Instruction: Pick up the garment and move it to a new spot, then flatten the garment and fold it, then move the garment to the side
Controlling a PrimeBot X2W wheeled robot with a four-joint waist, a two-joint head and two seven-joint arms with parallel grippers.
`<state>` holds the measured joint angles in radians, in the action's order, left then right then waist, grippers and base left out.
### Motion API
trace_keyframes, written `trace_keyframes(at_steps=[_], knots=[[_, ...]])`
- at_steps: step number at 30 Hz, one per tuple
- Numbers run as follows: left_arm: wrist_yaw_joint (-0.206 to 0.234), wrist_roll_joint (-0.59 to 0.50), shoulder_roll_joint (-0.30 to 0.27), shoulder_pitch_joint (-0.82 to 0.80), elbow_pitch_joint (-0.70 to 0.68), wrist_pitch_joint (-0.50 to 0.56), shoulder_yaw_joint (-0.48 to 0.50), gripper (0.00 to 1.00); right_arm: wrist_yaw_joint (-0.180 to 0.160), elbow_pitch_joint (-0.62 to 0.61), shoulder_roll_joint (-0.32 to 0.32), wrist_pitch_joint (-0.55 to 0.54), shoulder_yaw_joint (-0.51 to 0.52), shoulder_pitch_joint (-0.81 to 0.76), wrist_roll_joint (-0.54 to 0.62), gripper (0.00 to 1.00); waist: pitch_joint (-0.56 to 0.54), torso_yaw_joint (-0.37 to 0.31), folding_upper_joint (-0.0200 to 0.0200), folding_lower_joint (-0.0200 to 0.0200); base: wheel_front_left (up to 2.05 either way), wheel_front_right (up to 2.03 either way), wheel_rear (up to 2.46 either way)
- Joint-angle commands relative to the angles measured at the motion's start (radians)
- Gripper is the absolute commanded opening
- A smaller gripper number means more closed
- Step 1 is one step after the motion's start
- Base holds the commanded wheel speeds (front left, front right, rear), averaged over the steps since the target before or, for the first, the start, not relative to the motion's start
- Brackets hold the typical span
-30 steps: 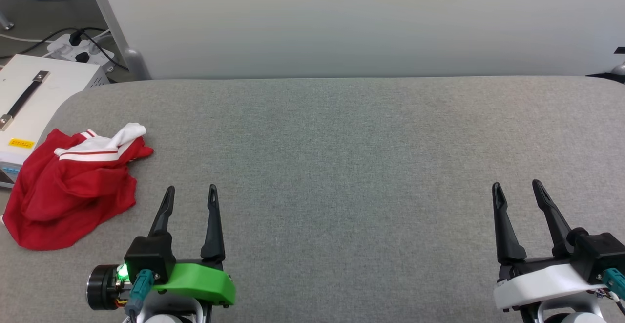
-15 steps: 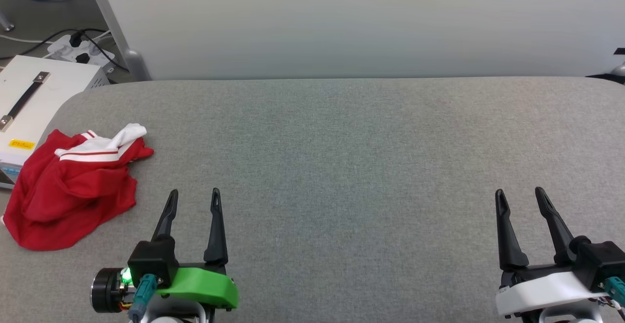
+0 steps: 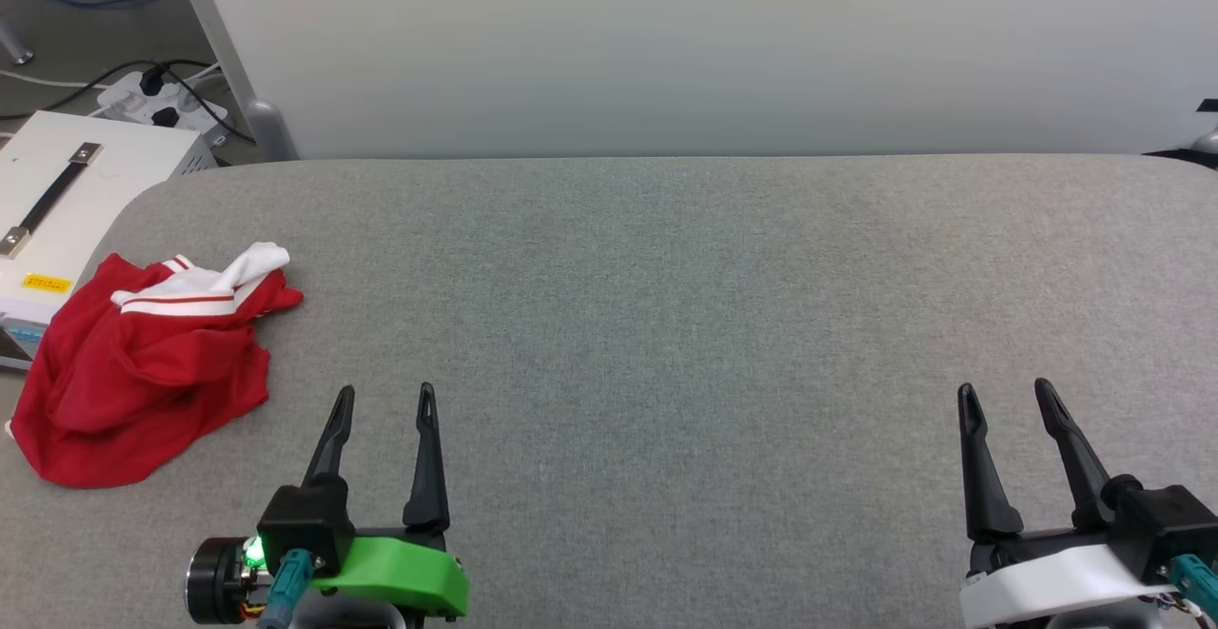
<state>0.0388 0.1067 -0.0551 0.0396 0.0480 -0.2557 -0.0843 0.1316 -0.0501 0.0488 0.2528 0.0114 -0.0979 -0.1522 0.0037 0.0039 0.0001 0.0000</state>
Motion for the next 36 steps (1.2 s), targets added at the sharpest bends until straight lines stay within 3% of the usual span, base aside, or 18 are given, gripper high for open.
trace_keyframes(at_steps=[1, 21, 36], knots=[[-0.003, 0.004, 0.005, 0.008, 0.002, -0.006, 0.001, 1.00, -0.001, 0.006, 0.001, 0.009, -0.001, -0.009, 0.005, 1.00, 0.000, 0.000, -0.0001, 0.0000, 0.00, 0.00, 0.00], [0.001, 0.001, 0.005, 0.010, 0.021, -0.006, -0.002, 1.00, -0.001, 0.037, 0.001, 0.009, -0.002, -0.010, 0.034, 1.00, -0.001, 0.013, -0.0001, 0.0000, 0.00, 0.00, 0.00], [-0.001, 0.003, 0.005, -0.012, 0.024, -0.006, 0.033, 1.00, -0.001, 0.027, 0.001, 0.009, -0.010, 0.002, 0.048, 1.00, 0.025, 0.169, -0.0001, 0.0000, 0.00, 0.00, 0.00]])
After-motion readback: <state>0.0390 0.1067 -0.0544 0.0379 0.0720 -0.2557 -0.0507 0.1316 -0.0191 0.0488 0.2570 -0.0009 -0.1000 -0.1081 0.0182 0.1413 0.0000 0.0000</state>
